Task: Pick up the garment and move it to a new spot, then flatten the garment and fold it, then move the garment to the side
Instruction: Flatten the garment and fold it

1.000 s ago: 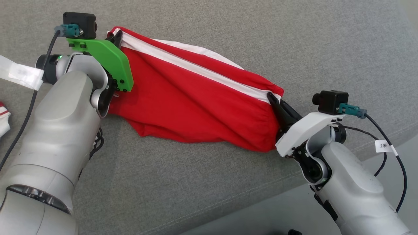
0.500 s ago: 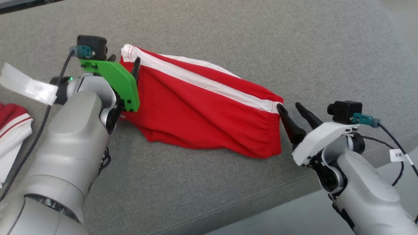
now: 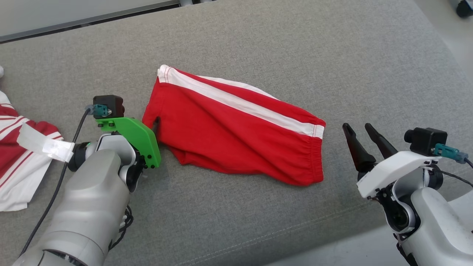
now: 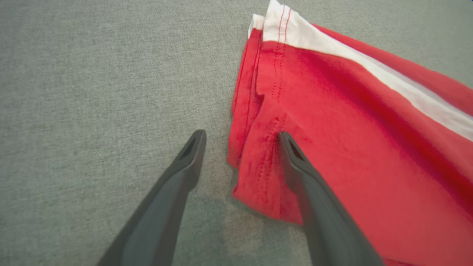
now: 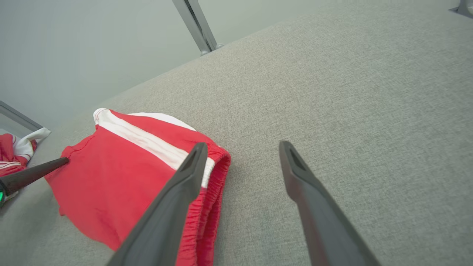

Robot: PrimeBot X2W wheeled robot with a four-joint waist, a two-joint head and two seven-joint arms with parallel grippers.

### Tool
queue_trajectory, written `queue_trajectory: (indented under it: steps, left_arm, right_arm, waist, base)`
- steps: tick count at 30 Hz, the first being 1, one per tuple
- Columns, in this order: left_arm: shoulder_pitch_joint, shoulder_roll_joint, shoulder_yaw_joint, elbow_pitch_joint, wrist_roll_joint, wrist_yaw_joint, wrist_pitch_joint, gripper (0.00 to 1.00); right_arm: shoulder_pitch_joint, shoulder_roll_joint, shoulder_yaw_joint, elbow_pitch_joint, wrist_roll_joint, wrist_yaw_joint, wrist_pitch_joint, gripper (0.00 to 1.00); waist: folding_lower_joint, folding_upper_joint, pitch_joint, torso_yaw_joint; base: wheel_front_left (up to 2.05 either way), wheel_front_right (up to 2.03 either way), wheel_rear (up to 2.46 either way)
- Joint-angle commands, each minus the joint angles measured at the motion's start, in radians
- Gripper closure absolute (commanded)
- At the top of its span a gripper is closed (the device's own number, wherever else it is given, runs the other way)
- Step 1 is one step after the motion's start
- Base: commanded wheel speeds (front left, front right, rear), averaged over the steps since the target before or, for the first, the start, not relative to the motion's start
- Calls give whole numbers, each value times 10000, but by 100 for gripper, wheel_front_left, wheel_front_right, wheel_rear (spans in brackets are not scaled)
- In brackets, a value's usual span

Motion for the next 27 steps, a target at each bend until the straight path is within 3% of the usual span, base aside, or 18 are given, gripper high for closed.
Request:
queue_trajectory:
  steps: [1,10,11,12,13,27]
  left_arm:
    - [137,25,38,21,-46,58,-2,0]
    - [244,1,39,125,-167,115,299,0]
    - [265,-2,30,135,-177,104,300,9]
    - [290,-12,21,139,-181,85,274,58]
    - [315,-30,15,121,-183,54,175,98]
    - [1306,-514,483,-543,-875,-220,-1305,100]
  right_arm:
    - [171,81,-125,-196,-120,-7,124,0]
    - [501,480,-591,-1207,-553,-5,660,0]
    - [541,513,-649,-1277,-591,-5,699,0]
    - [578,541,-704,-1345,-633,-5,724,0]
    - [608,571,-753,-1403,-675,-5,773,0]
    - [1354,763,-1256,-1635,-857,-5,939,0]
  waist:
    - [0,0,106,-92]
    - [0,0,388,-325]
    - [0,0,391,-332]
    - [0,0,385,-332]
    - [0,0,371,-322]
    - [0,0,-456,360]
  base:
    - [0,0,0]
    - [0,0,0]
    - [0,0,0]
    - [0,0,0]
    - [0,0,0]
    - [0,0,0]
